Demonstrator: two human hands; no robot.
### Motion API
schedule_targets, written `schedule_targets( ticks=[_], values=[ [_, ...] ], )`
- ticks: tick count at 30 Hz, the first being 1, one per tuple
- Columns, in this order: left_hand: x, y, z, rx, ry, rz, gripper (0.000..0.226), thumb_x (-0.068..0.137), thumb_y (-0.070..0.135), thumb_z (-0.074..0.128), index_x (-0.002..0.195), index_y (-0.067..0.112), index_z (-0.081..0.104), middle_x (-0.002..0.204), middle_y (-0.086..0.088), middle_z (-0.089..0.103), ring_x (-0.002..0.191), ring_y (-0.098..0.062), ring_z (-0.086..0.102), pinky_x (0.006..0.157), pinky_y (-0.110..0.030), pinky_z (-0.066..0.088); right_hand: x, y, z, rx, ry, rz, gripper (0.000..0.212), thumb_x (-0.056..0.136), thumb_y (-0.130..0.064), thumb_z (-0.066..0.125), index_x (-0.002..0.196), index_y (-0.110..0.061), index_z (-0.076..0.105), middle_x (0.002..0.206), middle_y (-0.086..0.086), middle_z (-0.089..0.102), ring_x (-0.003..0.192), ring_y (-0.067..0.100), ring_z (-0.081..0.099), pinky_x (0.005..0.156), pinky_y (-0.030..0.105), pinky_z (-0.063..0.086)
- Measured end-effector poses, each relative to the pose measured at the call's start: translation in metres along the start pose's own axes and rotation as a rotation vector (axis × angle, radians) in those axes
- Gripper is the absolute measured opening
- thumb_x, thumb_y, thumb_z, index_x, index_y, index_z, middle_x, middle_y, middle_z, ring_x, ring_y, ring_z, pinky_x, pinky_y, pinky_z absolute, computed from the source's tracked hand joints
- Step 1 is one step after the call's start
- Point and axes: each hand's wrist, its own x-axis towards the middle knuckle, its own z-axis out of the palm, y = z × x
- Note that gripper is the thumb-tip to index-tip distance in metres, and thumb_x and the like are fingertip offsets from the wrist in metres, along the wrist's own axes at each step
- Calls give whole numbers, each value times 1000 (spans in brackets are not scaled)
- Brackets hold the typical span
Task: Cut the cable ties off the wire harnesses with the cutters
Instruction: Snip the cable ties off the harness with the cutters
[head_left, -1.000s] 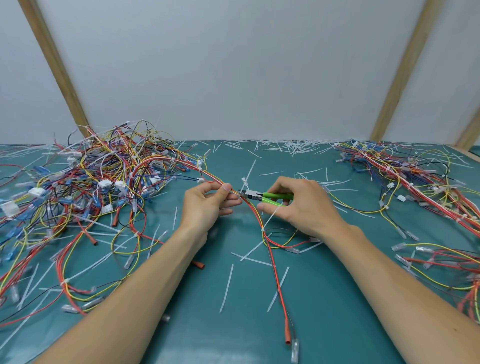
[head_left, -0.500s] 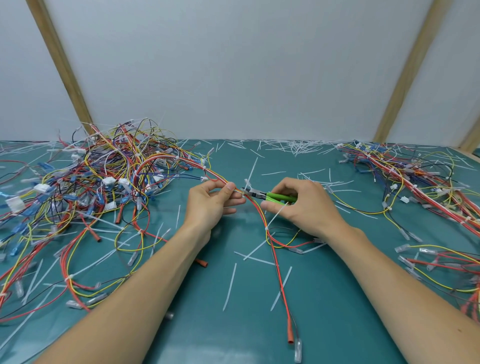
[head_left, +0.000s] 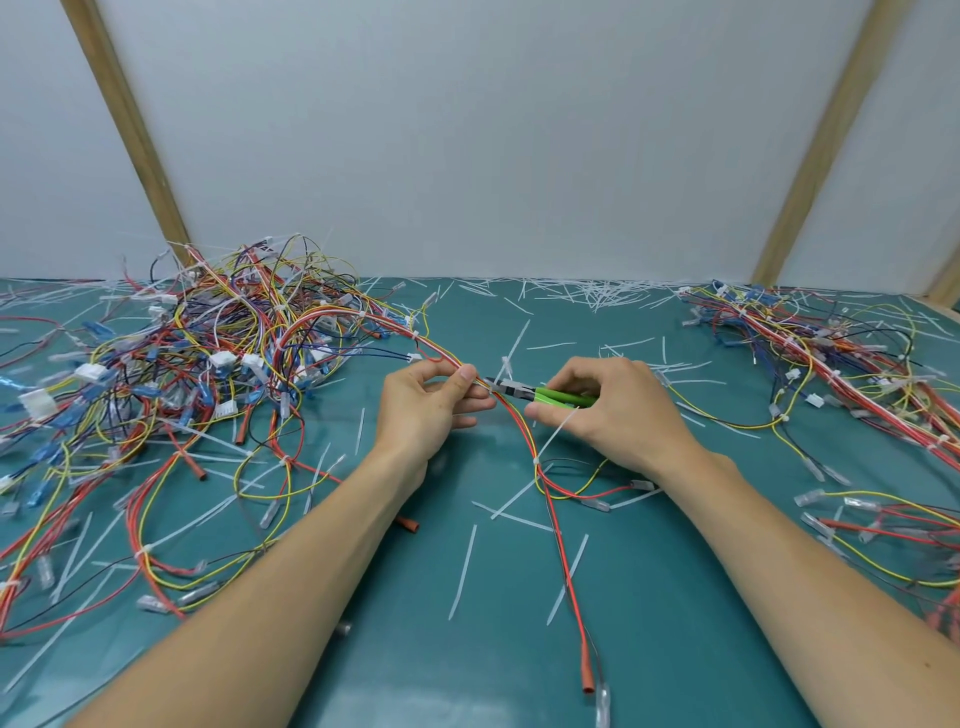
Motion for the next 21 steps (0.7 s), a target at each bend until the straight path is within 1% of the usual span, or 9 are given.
schedule_targets(
  ticks=[5,9,11,16,21],
  values=[
    [2,-1,0,-10,8,-10,9,98,15,64,94,6,63,76,-7,74,70,-16,76,59,-23,59,0,-1,1,-10,2,-13,37,66,-70,77,78,-35,72,76,-25,72,76,-4,67,73,31,56],
    [1,-1,-1,-25,1,-16,9,97,15,65,92,8,63,74,-6,74,70,-16,76,60,-24,59,1,0,2,-10,7,-19,41,64,-73,71,74,-33,71,71,-24,70,71,-3,63,64,26,49],
    [1,-1,-1,-29,0,-20,9,97,15,65,92,8,63,74,-5,74,71,-16,76,60,-24,59,1,1,2,-9,4,-18,40,65,-71,73,74,-32,71,70,-23,70,70,-2,62,62,26,47],
    [1,0,-1,-41,-1,-28,10,97,15,65,98,5,63,70,-2,74,71,-15,76,60,-24,59,2,-1,2,6,-6,10,41,63,-72,73,73,-32,71,71,-22,71,71,1,65,68,32,55],
    [1,0,-2,-45,2,-31,11,97,15,66,99,5,63,72,-3,75,71,-16,76,61,-24,59,1,-1,2,7,-5,21,37,66,-68,78,73,-32,72,71,-20,72,72,3,66,71,36,56]
  ],
)
